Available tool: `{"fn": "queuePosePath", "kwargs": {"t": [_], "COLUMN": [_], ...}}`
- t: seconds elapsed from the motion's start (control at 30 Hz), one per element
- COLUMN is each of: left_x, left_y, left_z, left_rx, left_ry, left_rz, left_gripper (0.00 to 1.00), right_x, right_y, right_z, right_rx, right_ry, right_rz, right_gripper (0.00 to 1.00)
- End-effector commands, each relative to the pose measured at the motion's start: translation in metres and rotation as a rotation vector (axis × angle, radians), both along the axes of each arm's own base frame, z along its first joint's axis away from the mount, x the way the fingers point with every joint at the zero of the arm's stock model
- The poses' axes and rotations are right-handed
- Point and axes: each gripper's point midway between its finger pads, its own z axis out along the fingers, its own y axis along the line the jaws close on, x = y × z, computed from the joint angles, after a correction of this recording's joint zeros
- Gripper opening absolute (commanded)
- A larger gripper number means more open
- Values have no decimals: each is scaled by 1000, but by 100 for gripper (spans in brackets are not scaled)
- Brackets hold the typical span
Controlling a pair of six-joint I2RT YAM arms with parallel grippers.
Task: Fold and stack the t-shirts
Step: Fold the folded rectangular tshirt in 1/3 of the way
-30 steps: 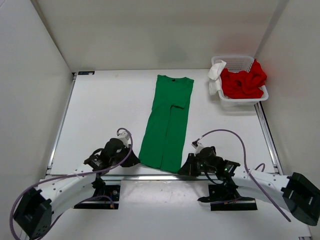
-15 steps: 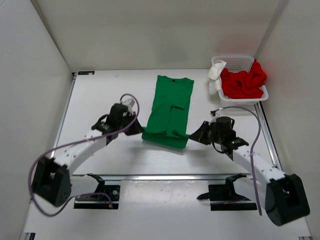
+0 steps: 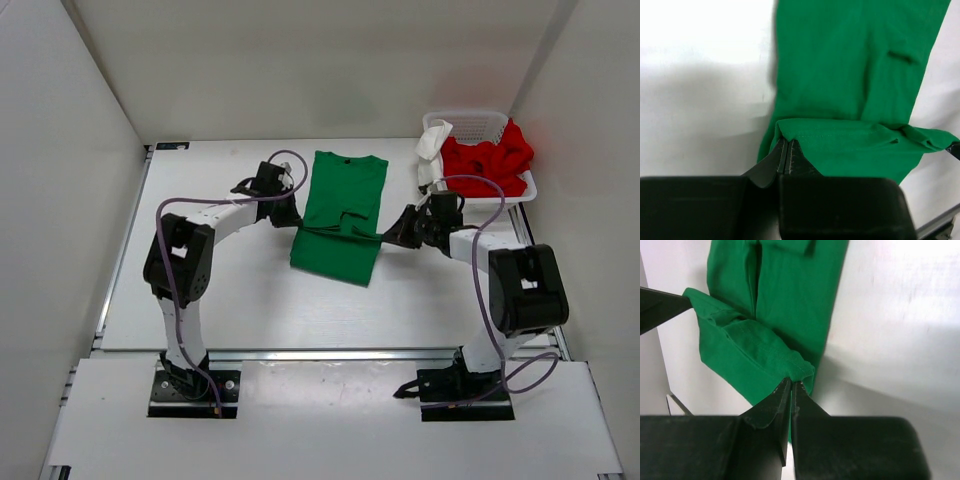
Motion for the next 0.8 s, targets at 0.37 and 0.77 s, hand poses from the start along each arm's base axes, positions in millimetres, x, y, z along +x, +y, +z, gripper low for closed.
{"fn": "queuePosePath", "kwargs": {"t": [0.37, 0.77], "left_x": [88, 61], "left_y": [-18, 14], "left_z": [11, 66], "left_rx": [-115, -276], "left_ry": [-101, -265], "left_rz": [72, 166], "left_gripper": [3, 39], "right_x": [87, 69], "right_y": [-10, -4], "right_z": [-15, 29], "right_rx": [2, -76], "right_ry": [-43, -167], "right_rz": [12, 3], "right_gripper": [0, 34]}}
